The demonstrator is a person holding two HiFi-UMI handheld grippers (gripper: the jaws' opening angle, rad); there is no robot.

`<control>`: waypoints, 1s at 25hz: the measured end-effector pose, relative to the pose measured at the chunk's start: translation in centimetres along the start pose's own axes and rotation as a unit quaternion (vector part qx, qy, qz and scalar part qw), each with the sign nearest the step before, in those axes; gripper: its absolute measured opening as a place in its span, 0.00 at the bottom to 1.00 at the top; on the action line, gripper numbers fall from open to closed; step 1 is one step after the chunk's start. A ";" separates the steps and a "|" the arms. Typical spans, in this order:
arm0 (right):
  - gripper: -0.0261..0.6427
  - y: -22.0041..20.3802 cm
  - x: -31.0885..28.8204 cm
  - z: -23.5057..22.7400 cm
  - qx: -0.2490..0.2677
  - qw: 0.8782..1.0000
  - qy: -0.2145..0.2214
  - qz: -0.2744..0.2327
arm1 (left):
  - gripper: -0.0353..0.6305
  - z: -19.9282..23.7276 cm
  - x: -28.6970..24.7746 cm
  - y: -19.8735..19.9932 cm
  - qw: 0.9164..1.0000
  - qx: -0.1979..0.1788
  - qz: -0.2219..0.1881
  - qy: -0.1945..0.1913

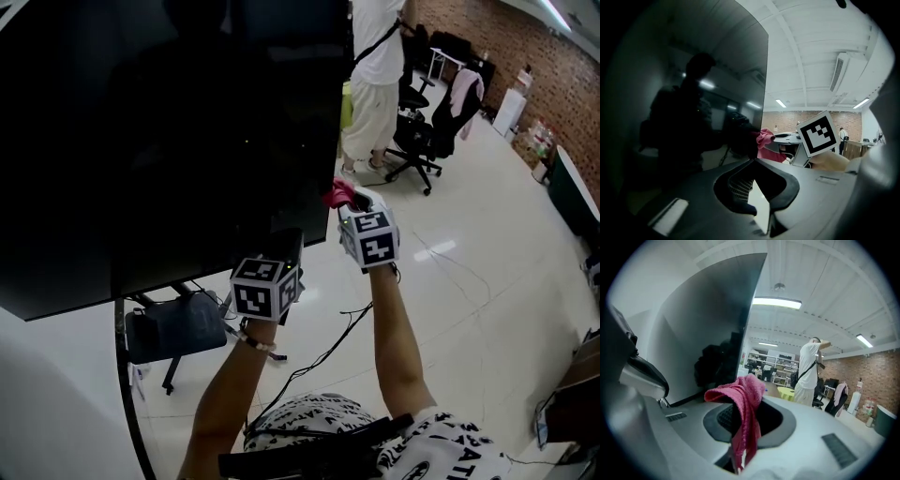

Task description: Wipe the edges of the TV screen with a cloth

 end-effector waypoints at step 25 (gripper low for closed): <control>0.15 31.6 7.3 0.0 0.145 0.972 -0.047 -0.177 | 0.05 0.7 5.3 27.4 0.981 -0.157 -0.113 -0.010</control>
Point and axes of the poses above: the fingertips, and each gripper's own axes: x backward along the fingers, z to its left, y out of its top, the point moved 3 cm from there along x, backward along the fingers, and after that the axes turned 10 degrees about -x, right-handed, at the moved point
